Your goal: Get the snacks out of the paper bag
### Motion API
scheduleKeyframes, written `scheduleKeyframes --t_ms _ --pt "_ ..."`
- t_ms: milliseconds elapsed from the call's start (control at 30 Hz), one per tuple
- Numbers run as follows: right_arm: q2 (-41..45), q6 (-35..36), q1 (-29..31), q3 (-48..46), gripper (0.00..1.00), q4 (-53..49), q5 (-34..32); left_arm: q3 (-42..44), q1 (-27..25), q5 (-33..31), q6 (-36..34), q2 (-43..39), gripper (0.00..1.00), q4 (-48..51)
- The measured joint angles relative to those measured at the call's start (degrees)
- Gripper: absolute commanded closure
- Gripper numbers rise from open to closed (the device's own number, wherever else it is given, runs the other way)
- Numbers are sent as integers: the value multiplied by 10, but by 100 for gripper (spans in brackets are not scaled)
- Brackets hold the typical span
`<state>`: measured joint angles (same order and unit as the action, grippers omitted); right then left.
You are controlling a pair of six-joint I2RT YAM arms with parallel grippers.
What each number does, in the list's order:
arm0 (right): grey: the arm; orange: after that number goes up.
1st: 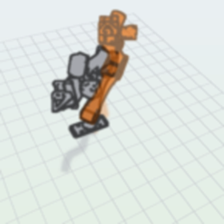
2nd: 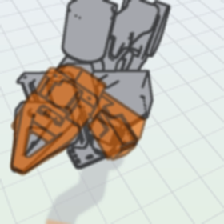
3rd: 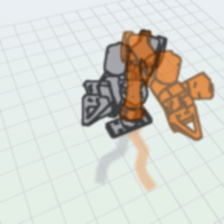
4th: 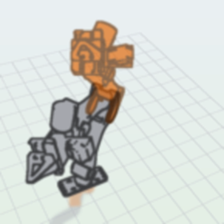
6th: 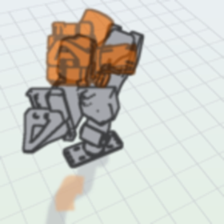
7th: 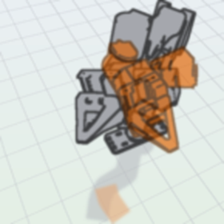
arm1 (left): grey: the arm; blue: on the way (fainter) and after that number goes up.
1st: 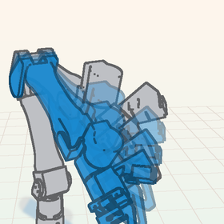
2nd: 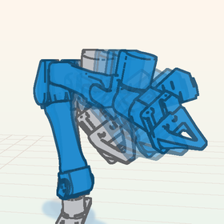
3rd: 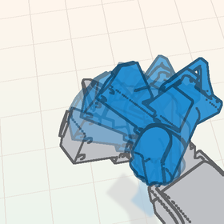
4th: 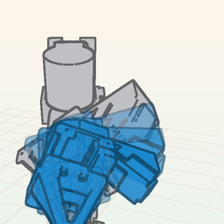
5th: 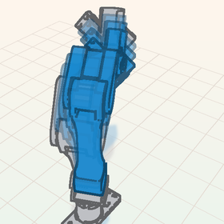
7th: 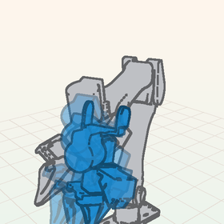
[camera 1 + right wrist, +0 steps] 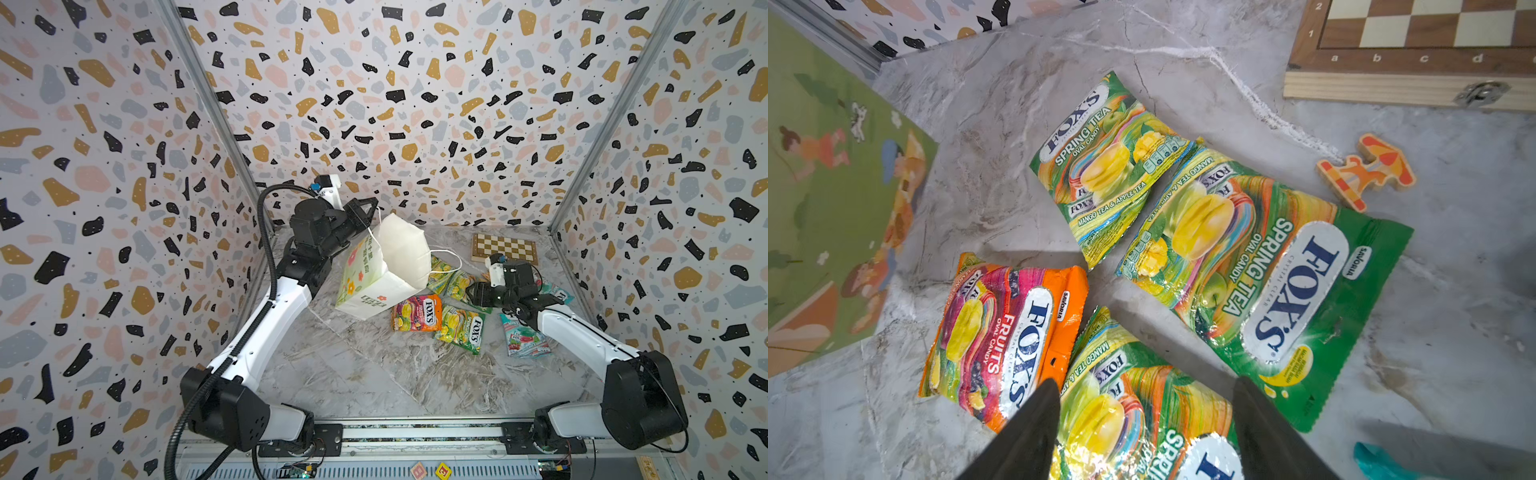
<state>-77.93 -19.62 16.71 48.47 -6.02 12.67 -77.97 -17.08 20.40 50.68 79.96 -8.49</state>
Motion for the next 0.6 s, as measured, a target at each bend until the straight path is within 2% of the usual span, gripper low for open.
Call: scheduleKeyframes --t_ms 267,600 --pt "2 0 -3 0 32 -1 0 15 15 34 23 30 100 -56" --pt "19 0 -3 0 32 -9 2 71 115 94 32 101 100 -122"
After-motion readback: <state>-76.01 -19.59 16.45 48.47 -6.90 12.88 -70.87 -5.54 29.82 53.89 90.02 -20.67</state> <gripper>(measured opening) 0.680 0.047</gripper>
